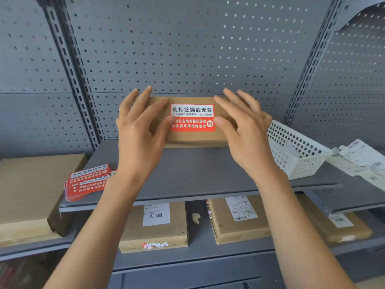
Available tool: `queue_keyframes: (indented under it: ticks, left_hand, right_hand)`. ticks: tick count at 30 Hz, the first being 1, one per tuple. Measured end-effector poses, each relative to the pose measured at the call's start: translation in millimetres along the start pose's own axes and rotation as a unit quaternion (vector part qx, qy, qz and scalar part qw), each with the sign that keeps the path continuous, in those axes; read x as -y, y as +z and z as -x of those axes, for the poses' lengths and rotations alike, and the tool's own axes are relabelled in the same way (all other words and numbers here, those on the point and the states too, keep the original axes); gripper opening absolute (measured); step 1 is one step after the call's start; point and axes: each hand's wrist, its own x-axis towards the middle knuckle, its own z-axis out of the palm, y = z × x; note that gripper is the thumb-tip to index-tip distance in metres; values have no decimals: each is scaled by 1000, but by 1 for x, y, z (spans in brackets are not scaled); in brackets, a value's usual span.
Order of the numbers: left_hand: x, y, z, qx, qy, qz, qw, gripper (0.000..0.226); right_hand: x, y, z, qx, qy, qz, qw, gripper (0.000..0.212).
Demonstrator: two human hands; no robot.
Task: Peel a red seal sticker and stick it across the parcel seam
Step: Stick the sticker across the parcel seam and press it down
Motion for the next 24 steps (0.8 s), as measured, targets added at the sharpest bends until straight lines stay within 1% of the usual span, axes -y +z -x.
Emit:
queue_keyframes:
  ticks: [3, 5, 7, 8, 10, 13, 15, 17, 24]
  left_hand:
    - [-1, 2, 2, -29, -6, 18, 999, 28]
    - [-7, 1, 1, -49, -56, 43, 996, 28]
    - [-15, -1, 0, -59, -119, 66, 989, 34]
    - [-17, -1, -1, -60, -135, 70, 987, 37]
    - [-19, 0, -2, -62, -137, 66, 986, 40]
    - [-19, 3, -2, -73, -135, 52, 987, 40]
    - [-18, 4, -1, -76, -139, 45, 986, 41]
    - [-17, 6, 0, -75, -138, 38, 987, 41]
    - [-15, 6, 4, -72, -134, 44, 987, 29]
  right_hand:
    - [-1, 2, 2, -20, 3, -10, 1000, 37]
    - [5, 4, 4, -40, 20, -17, 999, 37]
    - [15, 8, 5, -64, 49, -16, 997, 38]
    - [20, 10, 5, -76, 63, -11, 995, 40]
    - [29, 14, 5, -89, 83, 5, 993, 44]
    - [37, 19, 4, -90, 104, 34, 990, 53]
    - [39, 23, 4, -90, 115, 49, 988, 56]
    - [40, 26, 4, -92, 119, 57, 987, 53]
    - [33, 24, 6, -102, 112, 13, 988, 23]
